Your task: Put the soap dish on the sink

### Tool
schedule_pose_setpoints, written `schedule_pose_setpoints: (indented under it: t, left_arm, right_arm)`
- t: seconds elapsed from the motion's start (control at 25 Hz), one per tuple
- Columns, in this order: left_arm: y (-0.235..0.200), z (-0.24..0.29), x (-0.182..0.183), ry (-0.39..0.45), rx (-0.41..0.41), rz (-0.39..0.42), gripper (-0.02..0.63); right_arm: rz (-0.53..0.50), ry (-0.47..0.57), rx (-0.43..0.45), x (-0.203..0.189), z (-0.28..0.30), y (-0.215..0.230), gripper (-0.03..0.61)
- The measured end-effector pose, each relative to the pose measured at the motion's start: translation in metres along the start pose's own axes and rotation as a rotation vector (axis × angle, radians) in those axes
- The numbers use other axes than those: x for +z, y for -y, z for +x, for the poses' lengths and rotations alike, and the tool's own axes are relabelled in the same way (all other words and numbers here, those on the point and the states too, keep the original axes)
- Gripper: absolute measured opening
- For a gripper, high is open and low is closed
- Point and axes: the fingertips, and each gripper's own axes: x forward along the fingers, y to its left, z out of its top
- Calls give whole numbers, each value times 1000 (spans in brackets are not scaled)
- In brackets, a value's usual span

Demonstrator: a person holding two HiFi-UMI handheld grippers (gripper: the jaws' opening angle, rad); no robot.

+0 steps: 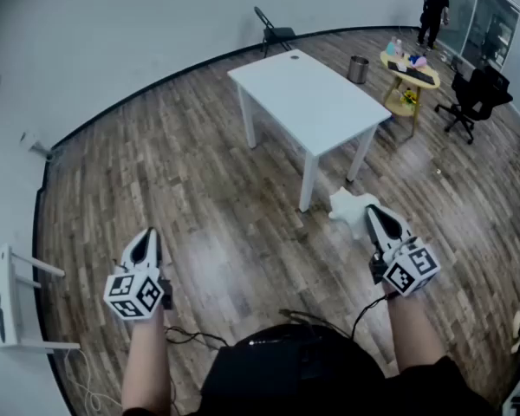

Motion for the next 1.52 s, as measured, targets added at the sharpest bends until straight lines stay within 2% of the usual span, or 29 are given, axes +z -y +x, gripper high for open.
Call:
schedule_pose_setpoints:
  t: [0.16,0.28,0.48,0.76,1.04,1.32,1.52]
  left_arm:
    - [10,-4,-5,0,3,2,-11]
    - [17,-6,-4,-3,-5,53,-11]
    - [27,-2,-9,-11,-26,53,-11]
    - [39,12,-8,-19,-43,71,-11]
    - [69,19,-6,-16,-57,74,-11]
    - [100,15,-20,-24,-45,74,-11]
    - [106,12,-32,-35,-13,58,-11]
  right_arm:
    - [-2,-24,-23,-2,-11,1,29]
    - [3,-32,-1,-2,-12,-3,28]
    - [0,-33,25,0,-17,-10,28]
    - [5,-23,5,-1,-16,2,28]
    - [3,-18,-8,1,-29,24,28]
    - [19,-26,15,-4,-39,45,28]
    - [33,-37,18,-12,-38,59,28]
